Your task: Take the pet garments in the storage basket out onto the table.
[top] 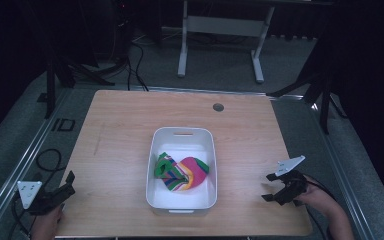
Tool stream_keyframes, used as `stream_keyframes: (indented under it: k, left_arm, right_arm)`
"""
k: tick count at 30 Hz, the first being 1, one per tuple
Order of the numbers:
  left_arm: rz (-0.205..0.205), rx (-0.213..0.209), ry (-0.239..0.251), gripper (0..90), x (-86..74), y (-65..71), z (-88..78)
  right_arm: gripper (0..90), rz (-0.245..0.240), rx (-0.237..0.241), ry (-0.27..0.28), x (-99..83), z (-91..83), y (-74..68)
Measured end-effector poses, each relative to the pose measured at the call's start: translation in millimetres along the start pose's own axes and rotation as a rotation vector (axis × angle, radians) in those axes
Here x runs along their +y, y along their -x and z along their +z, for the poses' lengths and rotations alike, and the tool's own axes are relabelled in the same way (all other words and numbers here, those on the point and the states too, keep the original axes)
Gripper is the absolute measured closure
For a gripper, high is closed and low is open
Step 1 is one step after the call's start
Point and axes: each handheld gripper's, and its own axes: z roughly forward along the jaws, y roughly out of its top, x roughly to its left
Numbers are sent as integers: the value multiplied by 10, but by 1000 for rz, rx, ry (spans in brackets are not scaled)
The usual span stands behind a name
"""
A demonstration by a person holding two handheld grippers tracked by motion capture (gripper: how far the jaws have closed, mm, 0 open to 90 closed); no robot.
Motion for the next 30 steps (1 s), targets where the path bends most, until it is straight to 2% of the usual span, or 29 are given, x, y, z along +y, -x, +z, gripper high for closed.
stream_keyframes:
  k: [6,13,16,20,22,23,30]
  left_arm:
    - [4,-2,-1,9,0,3,0]
    - [8,-4,-2,9,0,5,0]
    - [7,-7,-2,9,1,4,2]
    - [8,-6,-2,9,0,8,2]
    - [13,-6,-4,9,0,10,1]
    - [14,-6,-4,9,1,10,1]
    - [13,-9,-6,9,2,9,4]
  right_arm:
    - [151,-46,21,-101,217,35,-55]
    - [150,-104,43,-130,468,39,-172]
    - [150,-115,56,-158,564,28,-239]
    - [151,-98,75,-161,704,5,-289]
    - [151,-116,59,-159,780,-11,-317]
    - [151,-111,66,-162,822,-20,-327]
    - [152,-184,56,-161,1126,-88,-397]
